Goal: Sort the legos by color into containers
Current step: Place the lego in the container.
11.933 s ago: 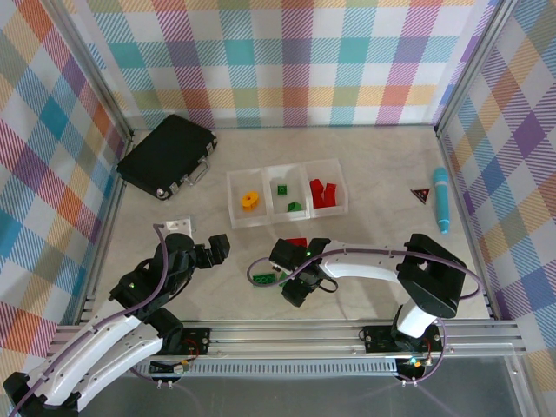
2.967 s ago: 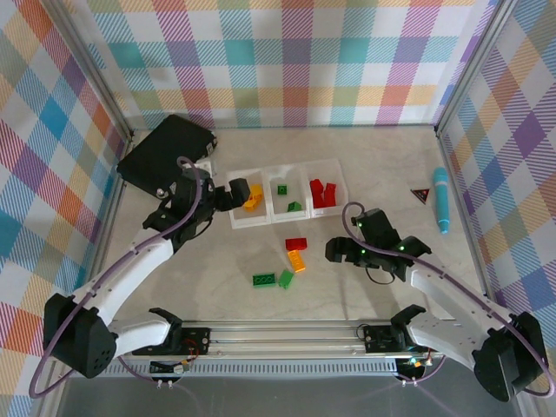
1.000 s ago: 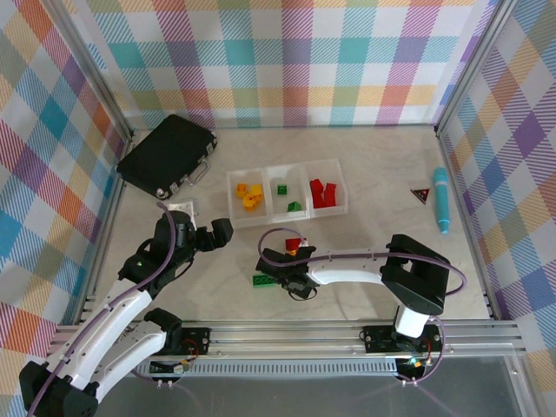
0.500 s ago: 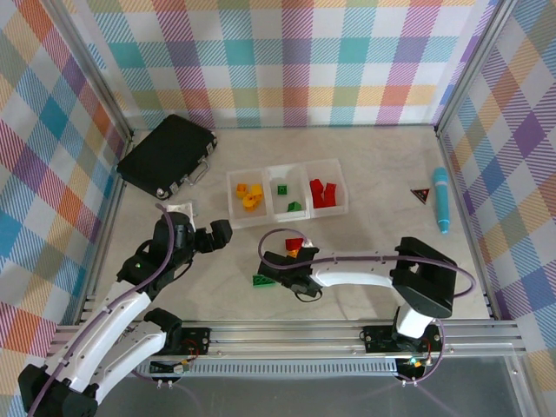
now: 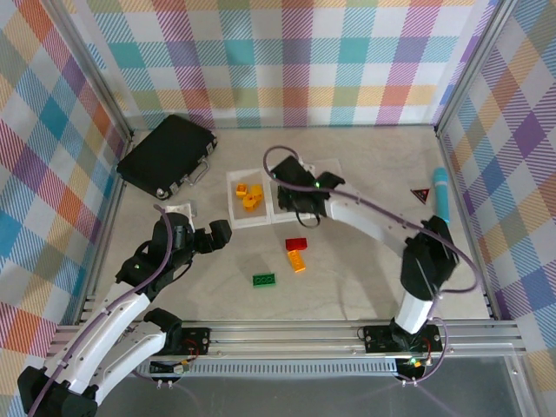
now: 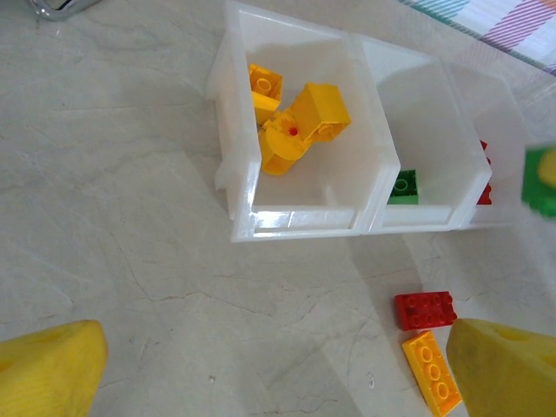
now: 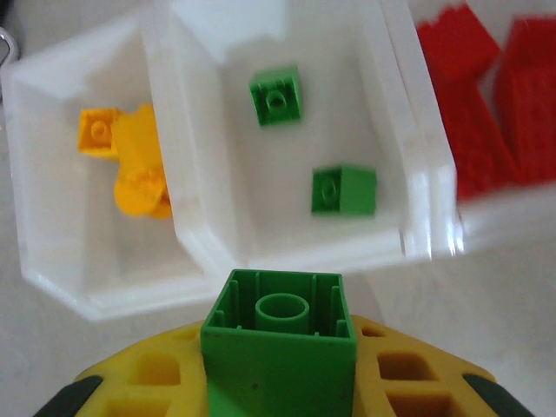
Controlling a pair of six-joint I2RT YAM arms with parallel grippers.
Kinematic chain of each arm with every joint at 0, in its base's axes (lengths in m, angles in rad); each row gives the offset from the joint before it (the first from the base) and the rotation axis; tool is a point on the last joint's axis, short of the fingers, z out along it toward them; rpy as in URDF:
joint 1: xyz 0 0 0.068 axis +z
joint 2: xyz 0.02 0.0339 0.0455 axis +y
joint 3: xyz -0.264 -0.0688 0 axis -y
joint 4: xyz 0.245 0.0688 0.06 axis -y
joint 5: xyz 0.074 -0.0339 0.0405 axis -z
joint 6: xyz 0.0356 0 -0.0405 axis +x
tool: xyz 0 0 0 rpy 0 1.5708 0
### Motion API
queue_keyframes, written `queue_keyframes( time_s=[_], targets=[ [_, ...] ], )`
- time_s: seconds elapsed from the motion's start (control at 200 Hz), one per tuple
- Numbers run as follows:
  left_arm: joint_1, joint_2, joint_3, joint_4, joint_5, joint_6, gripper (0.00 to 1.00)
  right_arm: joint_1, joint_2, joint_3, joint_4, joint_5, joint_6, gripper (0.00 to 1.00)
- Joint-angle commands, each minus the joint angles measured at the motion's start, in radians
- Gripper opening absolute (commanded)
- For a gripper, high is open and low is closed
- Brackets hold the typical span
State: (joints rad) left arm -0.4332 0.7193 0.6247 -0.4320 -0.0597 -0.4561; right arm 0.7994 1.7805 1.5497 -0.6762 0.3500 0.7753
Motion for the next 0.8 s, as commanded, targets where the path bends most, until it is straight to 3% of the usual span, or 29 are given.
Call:
queue_keyframes(
  time_s=[0.0, 0.23, 0.5, 0.595, 0.795],
  targets=[
    [0.003, -0.001, 0.004, -0.036, 0.016, -0.024, 1.0, -0.045, 0.135, 0.15, -0.04, -0.106, -0.227, 0.0],
    [0.002, -0.021, 0.013, -0.082, 0.016, -0.05, 1.0, -0.128, 0.385, 0.445, -0.146, -0.193, -0.318, 0.0],
    [0.003, -0.091, 0.002, -0.14, 0.027, -0.079, 1.0, -0.156, 0.453, 0.476, -0.141, -0.203, -0.349, 0.0],
    [0.002, -0.103, -0.004, -0.146, 0.052, -0.096, 1.0, -0.162, 0.458, 0.471, -0.136, -0.207, -0.359, 0.11],
    [-0.001, -0.107, -0.008, -0.181, 0.105, -0.128, 1.0, -0.163, 0.397, 0.427, -0.118, -0.213, -0.387, 0.58]
  ],
)
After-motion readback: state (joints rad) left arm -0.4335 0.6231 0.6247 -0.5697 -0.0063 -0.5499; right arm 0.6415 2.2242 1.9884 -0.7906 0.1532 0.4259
